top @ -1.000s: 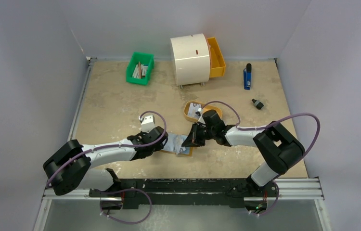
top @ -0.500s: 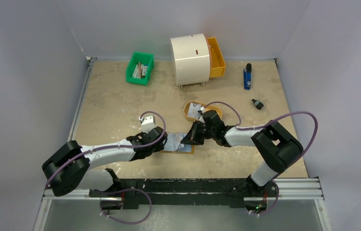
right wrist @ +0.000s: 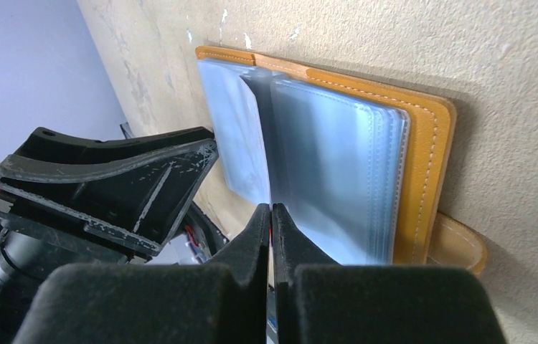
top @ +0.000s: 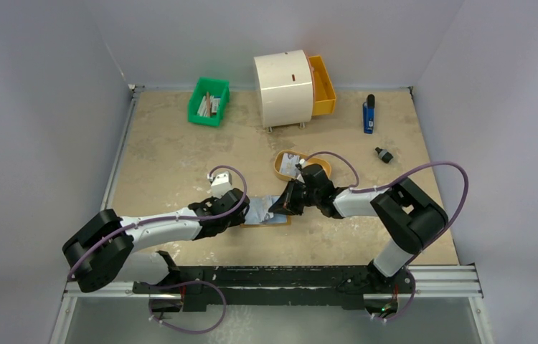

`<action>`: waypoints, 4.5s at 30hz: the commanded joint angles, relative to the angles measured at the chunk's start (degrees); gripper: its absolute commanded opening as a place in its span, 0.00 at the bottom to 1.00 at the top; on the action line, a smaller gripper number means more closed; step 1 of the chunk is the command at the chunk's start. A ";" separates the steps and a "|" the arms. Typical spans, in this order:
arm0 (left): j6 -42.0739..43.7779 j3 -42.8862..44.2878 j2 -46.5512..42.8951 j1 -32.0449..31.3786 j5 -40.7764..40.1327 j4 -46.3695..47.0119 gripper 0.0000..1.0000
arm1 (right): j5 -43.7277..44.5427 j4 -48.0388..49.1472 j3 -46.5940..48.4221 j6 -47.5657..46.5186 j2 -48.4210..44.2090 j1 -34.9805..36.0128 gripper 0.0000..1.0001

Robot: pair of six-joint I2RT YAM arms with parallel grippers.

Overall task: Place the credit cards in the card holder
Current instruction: Insert the credit card into the card holder.

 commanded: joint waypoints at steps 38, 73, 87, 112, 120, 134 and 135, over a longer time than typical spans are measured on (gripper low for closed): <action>-2.00 -0.80 1.02 -0.16 2.42 4.99 0.32 | 4.24 -4.63 4.84 -7.03 3.85 3.52 0.00; -1.18 -0.55 0.85 -0.11 3.44 6.90 0.31 | 2.81 -14.57 15.67 -14.28 7.55 7.23 0.42; -1.31 0.49 -3.82 -0.08 -4.47 -2.01 0.31 | 9.31 -24.24 17.16 -14.55 4.72 8.17 0.47; -0.69 0.91 -1.07 0.69 -4.19 0.44 0.28 | 19.32 -34.37 21.19 -18.41 1.77 8.06 0.15; -0.77 0.36 -0.61 0.71 -3.18 1.74 0.28 | 18.87 -34.87 22.86 -19.48 5.32 8.06 0.12; -0.64 -0.08 1.53 0.69 -1.12 4.25 0.26 | 19.27 -33.89 25.08 -21.54 7.34 8.21 0.09; -0.61 -0.09 1.61 0.73 -1.03 4.33 0.26 | 19.17 -34.05 25.24 -21.69 7.43 8.25 0.09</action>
